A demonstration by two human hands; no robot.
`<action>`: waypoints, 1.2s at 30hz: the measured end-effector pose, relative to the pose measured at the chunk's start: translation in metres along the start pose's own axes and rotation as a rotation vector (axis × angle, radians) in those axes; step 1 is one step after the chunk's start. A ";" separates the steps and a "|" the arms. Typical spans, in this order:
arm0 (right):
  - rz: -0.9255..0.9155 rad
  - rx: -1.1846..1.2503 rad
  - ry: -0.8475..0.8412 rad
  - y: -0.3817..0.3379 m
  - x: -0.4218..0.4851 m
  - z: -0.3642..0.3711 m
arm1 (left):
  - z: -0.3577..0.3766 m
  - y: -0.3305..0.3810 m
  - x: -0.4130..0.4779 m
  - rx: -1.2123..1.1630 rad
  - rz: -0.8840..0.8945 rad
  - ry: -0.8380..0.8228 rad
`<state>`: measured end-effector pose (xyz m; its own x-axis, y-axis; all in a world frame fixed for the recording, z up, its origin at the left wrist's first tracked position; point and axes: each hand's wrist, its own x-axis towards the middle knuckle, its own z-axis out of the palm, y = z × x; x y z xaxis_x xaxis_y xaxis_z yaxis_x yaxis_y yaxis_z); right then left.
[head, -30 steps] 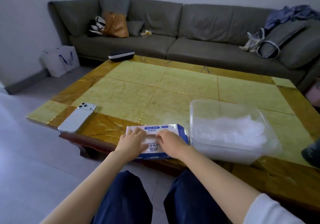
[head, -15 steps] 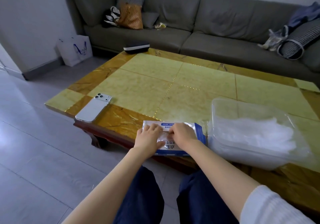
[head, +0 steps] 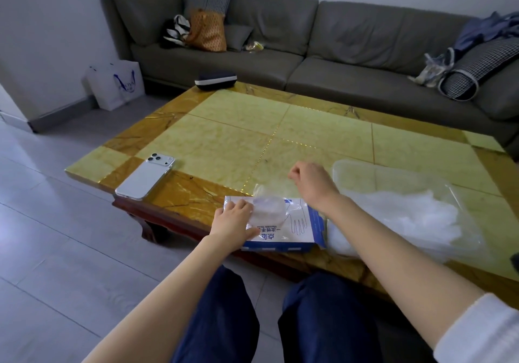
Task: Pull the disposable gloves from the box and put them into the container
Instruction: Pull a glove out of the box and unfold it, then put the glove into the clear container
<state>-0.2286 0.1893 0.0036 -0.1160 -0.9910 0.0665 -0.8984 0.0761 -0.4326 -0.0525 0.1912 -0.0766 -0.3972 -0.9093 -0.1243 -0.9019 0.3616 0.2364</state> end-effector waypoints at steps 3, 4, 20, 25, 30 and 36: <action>0.013 0.032 -0.245 -0.003 -0.019 0.028 | 0.001 0.000 -0.001 -0.011 0.001 0.003; 0.037 0.047 -0.256 -0.003 -0.023 0.037 | 0.001 -0.001 -0.002 -0.016 0.001 0.004; 0.001 0.193 0.225 0.000 -0.004 0.002 | -0.004 -0.003 -0.001 -0.016 0.003 -0.003; -0.041 0.151 0.300 -0.001 -0.001 -0.035 | -0.004 -0.002 0.000 -0.055 0.009 -0.001; -0.016 0.185 0.316 0.013 -0.010 -0.050 | -0.014 -0.010 -0.002 -0.196 0.061 -0.109; -0.110 0.244 0.248 0.021 -0.016 -0.058 | -0.064 0.004 0.003 -0.588 0.057 0.157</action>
<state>-0.2703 0.2129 0.0459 -0.1499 -0.9328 0.3276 -0.7869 -0.0880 -0.6108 -0.0467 0.1771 -0.0140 -0.3721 -0.9274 0.0372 -0.6173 0.2772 0.7363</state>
